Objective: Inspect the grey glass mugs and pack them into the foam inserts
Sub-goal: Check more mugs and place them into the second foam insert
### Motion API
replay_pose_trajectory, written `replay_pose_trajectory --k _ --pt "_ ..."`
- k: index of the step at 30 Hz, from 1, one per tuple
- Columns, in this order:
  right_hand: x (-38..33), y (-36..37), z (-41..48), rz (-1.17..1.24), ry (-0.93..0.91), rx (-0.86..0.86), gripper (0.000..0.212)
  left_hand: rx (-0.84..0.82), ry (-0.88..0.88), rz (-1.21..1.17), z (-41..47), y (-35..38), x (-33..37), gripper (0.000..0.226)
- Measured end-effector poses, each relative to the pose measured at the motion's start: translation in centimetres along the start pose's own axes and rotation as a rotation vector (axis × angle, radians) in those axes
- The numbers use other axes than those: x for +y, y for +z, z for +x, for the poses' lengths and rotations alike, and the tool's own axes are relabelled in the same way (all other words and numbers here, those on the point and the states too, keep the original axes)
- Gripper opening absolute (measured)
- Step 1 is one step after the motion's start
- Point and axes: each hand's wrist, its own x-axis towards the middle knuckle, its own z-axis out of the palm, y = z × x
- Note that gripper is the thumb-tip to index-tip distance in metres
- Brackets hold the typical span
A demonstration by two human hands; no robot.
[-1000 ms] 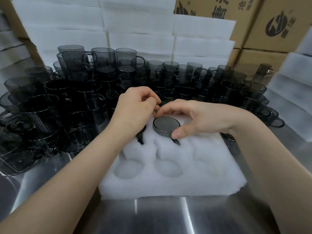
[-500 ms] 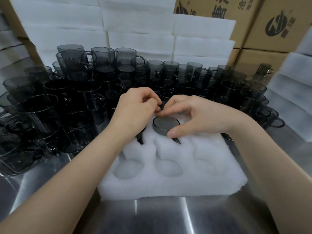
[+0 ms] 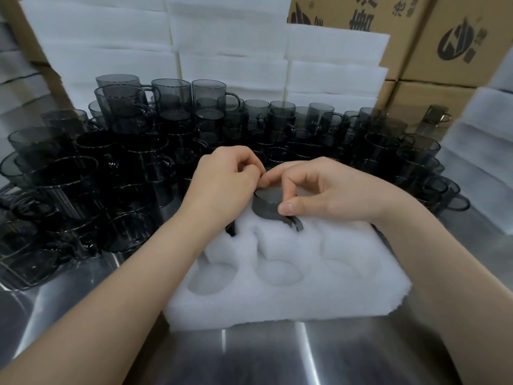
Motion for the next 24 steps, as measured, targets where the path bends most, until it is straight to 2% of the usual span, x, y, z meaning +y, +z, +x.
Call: replay_pose_trajectory --k 5,10,13,18,21,24 --pt "0.2 0.0 -0.2 0.127 -0.001 0.012 0.017 0.012 -0.001 0.011 -0.1 0.0 0.0 0.029" --pt "0.0 -0.3 -0.3 0.082 -0.011 -0.024 0.013 0.015 0.010 0.014 -0.2 0.0 0.2 0.029" --pt "-0.4 -0.5 -0.5 0.108 -0.009 -0.017 0.002 0.012 0.015 0.021 -0.1 0.1 0.2 0.028" --pt "-0.7 -0.1 0.0 0.030 -0.004 0.018 0.044 0.012 0.032 0.031 -0.1 0.1 0.2 0.030" --pt "-0.9 0.1 0.1 -0.064 0.059 -0.002 0.052 0.015 0.028 0.027 0.0 0.1 0.1 0.032" --pt "-1.4 0.3 0.2 -0.203 0.088 -0.034 0.053 0.034 0.030 -0.014 -0.1 0.1 0.2 0.029"
